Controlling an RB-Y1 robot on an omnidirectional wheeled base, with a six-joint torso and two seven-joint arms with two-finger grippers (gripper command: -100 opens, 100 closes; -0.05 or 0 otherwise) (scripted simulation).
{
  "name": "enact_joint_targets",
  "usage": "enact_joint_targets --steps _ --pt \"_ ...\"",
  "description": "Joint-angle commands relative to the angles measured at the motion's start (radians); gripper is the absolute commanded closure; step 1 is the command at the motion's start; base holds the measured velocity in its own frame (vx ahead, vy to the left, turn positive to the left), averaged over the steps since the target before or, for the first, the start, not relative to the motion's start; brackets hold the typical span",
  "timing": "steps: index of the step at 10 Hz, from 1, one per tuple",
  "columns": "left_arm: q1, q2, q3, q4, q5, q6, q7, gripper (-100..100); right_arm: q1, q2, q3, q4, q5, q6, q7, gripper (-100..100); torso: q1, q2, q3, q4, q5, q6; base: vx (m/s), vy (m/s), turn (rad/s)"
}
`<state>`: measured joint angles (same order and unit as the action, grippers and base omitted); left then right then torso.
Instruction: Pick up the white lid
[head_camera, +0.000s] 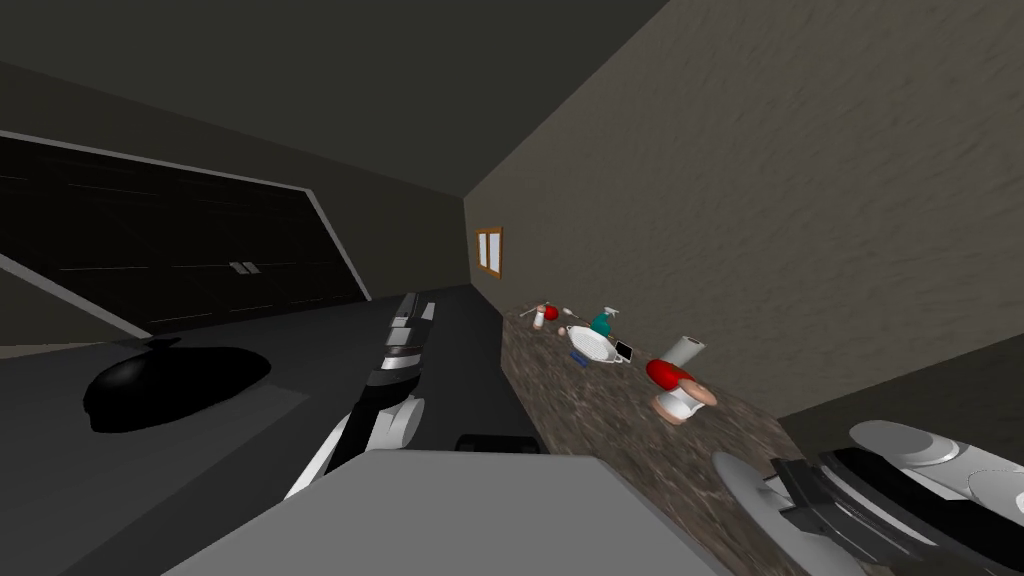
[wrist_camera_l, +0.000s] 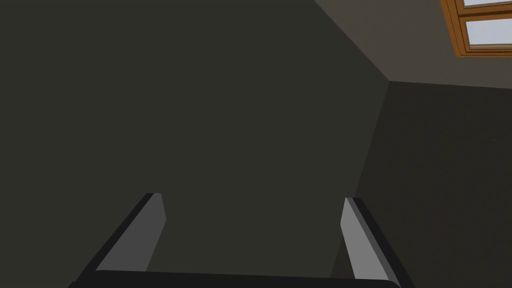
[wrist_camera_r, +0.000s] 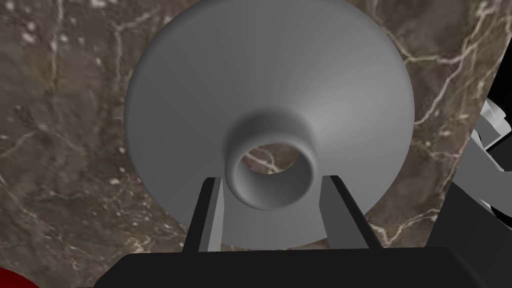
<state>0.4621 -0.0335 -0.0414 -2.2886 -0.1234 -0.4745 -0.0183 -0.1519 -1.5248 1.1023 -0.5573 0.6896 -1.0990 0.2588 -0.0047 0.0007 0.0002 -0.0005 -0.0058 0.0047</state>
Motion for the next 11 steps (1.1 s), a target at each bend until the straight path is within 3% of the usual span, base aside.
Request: enact_joint_targets --steps 1,2,3,4,5,6,7,8,9,10,11 --pt "0.000 0.000 0.000 0.000 0.000 0.000 0.000 0 -0.050 0.006 0.037 -0.009 0.029 0.000 -0.013 100 0.000 0.000 0.000 0.000 0.000 0.000 0.027 -0.008 -0.174" --pt "0.000 0.000 0.000 0.000 0.000 0.000 0.000 0 -0.073 0.006 0.037 -0.009 0.029 0.000 -0.013 100 -0.001 0.000 0.000 0.000 0.000 0.002 0.028 0.002 -0.133" --pt "0.000 0.000 0.000 0.000 0.000 0.000 0.000 0 -0.113 0.007 0.071 -0.017 0.055 -0.006 -0.022 100 0.000 0.000 0.000 0.000 0.000 0.001 0.038 -0.001 -0.210" --pt "0.000 0.000 0.000 0.000 0.000 0.000 0.000 0 -0.134 0.007 0.071 -0.017 0.055 -0.006 -0.022 100 0.000 0.000 0.000 0.000 0.001 0.003 0.031 -0.001 -0.118" --pt "0.000 0.000 0.000 0.000 0.000 0.000 0.000 0 -0.170 0.009 0.106 -0.025 0.081 -0.012 -0.031 100 0.000 0.000 0.000 0.000 0.001 0.001 0.037 -0.002 -0.193" --pt "0.000 0.000 0.000 0.000 0.000 0.000 0.000 0 -0.196 0.009 0.106 -0.025 0.081 -0.012 -0.031 100 0.000 0.000 0.000 0.000 0.001 0.003 0.031 0.006 -0.110" --pt "0.000 0.000 0.000 0.000 0.000 0.000 0.000 0 -0.225 0.010 0.140 -0.033 0.106 -0.017 -0.040 100 0.001 0.000 0.000 0.000 0.001 0.001 0.042 0.006 -0.181" --pt "0.000 0.000 0.000 0.000 0.000 0.000 0.000 0 -0.256 0.010 0.140 -0.033 0.106 -0.017 -0.040 100 0.001 0.000 0.000 0.000 0.001 0.003 0.031 0.006 -0.132" --pt "0.000 0.000 0.000 0.000 0.000 0.000 0.000 0 -0.257 0.010 0.140 -0.033 0.106 -0.017 -0.040 100 0.002 0.000 0.000 0.000 0.002 0.001 0.007 0.001 0.009" --pt "0.000 0.000 0.000 0.000 0.000 0.000 0.000 0 -0.301 0.012 0.175 -0.042 0.132 -0.023 -0.049 100 0.001 0.001 0.001 0.001 0.002 0.000 0.021 -0.004 -0.133" --pt "0.000 0.000 0.000 0.000 0.000 0.000 0.000 0 -0.319 0.012 0.175 -0.042 0.132 -0.023 -0.049 100 0.002 0.001 0.001 0.000 0.002 0.002 0.031 0.002 -0.141"
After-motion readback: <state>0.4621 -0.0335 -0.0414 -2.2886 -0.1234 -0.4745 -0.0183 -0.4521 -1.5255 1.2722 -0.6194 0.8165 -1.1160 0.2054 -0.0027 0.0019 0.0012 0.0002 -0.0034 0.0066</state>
